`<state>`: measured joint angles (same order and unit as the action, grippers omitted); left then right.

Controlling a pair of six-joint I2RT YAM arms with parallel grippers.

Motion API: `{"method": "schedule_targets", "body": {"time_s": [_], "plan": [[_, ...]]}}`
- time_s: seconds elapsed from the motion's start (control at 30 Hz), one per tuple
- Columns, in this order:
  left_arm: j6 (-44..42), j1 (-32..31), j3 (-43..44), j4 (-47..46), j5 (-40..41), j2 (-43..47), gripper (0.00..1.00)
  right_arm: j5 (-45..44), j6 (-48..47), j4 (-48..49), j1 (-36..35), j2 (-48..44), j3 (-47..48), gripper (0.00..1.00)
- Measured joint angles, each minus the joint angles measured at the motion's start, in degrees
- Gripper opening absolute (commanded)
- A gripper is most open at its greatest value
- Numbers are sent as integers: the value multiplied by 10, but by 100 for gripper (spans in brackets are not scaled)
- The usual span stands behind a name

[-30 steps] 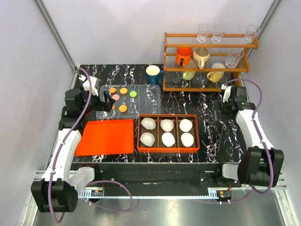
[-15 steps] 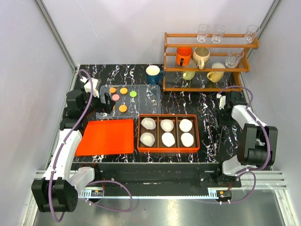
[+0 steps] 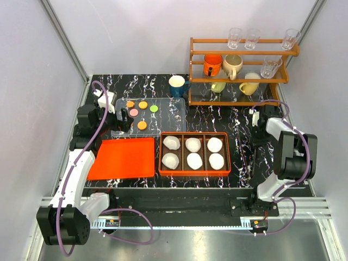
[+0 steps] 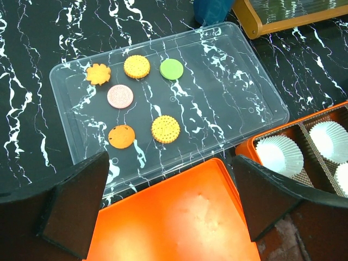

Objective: Pack the cookies

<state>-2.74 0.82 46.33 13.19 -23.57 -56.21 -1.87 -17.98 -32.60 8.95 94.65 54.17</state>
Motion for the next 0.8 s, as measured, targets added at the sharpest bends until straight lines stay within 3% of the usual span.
{"method": "schedule_targets", "body": {"time_s": [0.07,0.23,0.6,0.8], "plan": [[0,0,0,0,0,0,99,0,2,1,0,7,8,9],[1,0,-7,-11,-3,-1,99,9,9,-4,1,25,34,1],[15,-8,-26,-42,-14,-10,99,17,40,-57,1,17,145,0],[22,-45,-29,-74,-61,-10,99,70,69,-126,1,-20,249,0]]}}
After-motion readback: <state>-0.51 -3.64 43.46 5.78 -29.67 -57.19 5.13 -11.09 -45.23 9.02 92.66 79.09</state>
